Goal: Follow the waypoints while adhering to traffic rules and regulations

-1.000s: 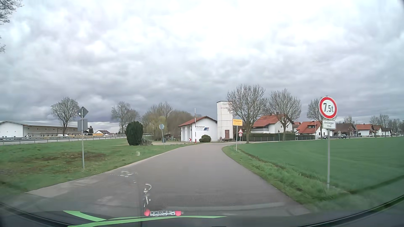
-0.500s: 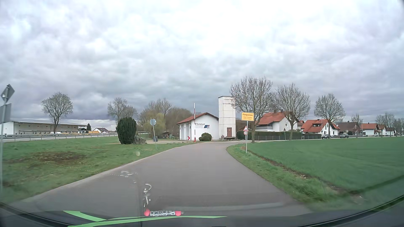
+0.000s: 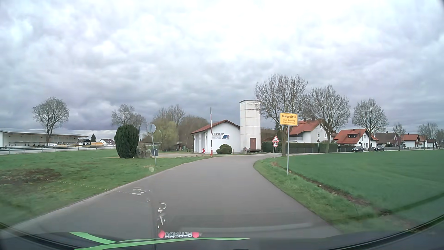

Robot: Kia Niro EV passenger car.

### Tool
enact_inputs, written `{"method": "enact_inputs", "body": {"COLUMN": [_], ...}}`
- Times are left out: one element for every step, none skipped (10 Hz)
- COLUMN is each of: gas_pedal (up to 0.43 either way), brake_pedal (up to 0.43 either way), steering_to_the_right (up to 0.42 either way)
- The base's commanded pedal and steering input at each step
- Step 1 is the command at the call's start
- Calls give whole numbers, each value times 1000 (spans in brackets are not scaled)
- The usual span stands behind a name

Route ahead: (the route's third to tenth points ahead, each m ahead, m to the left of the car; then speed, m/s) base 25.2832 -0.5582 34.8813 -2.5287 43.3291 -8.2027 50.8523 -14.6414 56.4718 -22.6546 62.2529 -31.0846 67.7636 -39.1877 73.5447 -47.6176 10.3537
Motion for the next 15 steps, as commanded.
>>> {"method": "enact_inputs", "body": {"gas_pedal": [0, 0, 0, 0, 0, 0, 0, 0, 0, 0, 0, 0, 0, 0, 0], "brake_pedal": [0, 0, 0, 0, 0, 0, 0, 0, 0, 0, 6, 43, 61, 79, 104], "steering_to_the_right": [13, 14, 14, 14, 15, 16, 19, 21, 21, 22, 22, 25, 26, 27, 29]}}
